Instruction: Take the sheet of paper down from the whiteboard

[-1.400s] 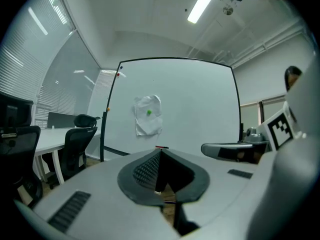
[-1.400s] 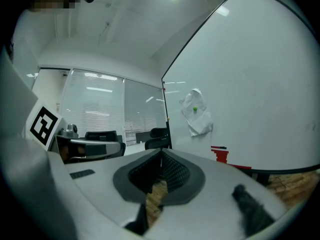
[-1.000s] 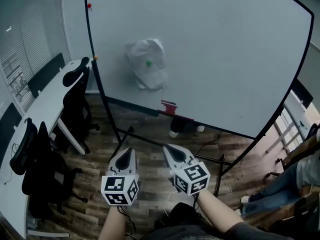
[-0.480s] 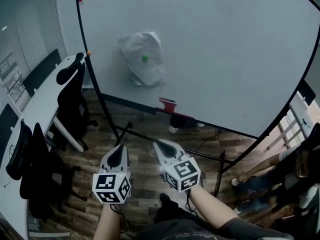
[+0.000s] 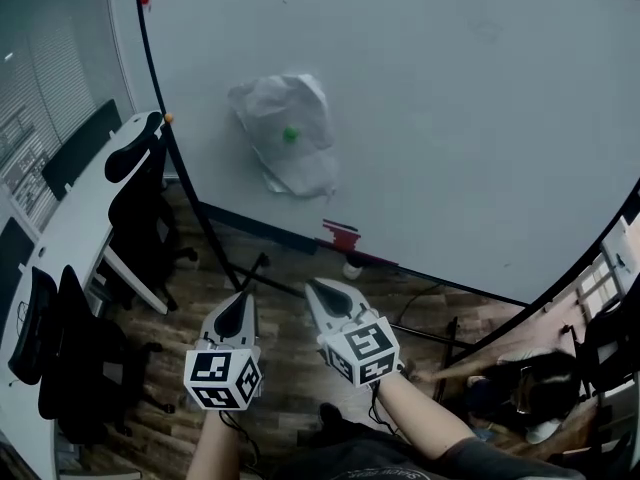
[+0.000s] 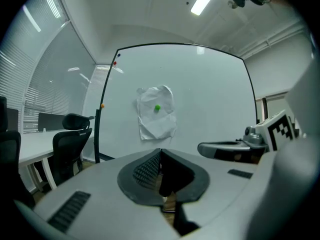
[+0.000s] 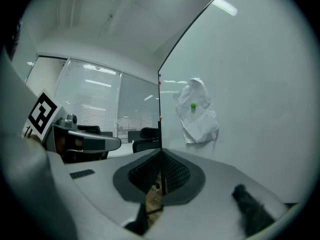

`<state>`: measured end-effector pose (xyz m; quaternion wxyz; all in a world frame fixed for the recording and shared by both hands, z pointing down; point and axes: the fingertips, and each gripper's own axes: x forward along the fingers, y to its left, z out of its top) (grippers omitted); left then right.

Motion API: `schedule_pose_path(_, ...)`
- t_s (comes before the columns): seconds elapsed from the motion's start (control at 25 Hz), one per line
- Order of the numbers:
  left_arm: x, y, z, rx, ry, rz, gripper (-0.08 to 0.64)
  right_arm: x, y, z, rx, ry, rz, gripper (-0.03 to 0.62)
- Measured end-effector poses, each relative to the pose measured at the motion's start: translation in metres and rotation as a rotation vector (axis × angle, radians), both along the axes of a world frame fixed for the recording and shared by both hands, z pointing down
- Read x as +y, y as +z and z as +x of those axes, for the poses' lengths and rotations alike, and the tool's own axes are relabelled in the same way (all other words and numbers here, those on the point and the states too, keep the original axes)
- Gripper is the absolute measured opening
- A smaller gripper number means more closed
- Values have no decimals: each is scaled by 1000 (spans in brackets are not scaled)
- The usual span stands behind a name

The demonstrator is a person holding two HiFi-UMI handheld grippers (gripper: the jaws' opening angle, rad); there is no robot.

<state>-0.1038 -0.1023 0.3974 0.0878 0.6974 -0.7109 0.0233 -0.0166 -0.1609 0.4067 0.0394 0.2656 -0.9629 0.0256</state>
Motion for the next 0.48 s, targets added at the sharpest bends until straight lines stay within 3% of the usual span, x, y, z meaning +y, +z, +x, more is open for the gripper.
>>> schedule_pose_path(0.48,-74,-19,-27,-11,-57,26,14,-76,-14,-27,0,-58,25,23)
